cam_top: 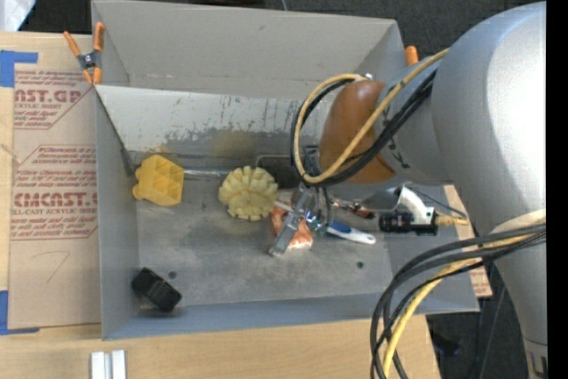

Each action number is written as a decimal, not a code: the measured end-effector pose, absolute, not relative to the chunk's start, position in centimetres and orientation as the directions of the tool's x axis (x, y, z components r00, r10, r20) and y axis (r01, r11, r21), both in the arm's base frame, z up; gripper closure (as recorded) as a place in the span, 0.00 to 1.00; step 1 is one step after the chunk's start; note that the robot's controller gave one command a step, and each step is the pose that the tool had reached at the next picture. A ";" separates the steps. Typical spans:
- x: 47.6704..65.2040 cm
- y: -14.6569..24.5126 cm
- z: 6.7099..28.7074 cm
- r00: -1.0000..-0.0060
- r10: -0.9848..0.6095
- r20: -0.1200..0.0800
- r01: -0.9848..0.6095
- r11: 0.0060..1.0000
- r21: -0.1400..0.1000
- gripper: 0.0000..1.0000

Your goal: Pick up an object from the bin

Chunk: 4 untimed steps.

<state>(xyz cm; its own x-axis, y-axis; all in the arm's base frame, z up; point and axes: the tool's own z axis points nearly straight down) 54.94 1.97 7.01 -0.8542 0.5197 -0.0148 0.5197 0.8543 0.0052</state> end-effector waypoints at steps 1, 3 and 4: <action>55.3 2.0 7.2 -0.861 0.508 -0.006 0.508 0.861 0.002 1.00; 55.0 2.0 9.9 -0.861 0.508 0.001 0.508 0.861 -0.002 1.00; 55.0 2.0 12.2 -0.862 0.507 0.002 0.507 0.862 -0.001 1.00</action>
Offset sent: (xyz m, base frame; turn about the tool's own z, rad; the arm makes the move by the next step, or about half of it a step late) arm 0.0000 0.0000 0.0000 0.0000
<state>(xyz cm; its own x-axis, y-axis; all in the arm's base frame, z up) 55.03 2.03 12.25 -0.8619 0.5070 0.0016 0.5070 0.8619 -0.0011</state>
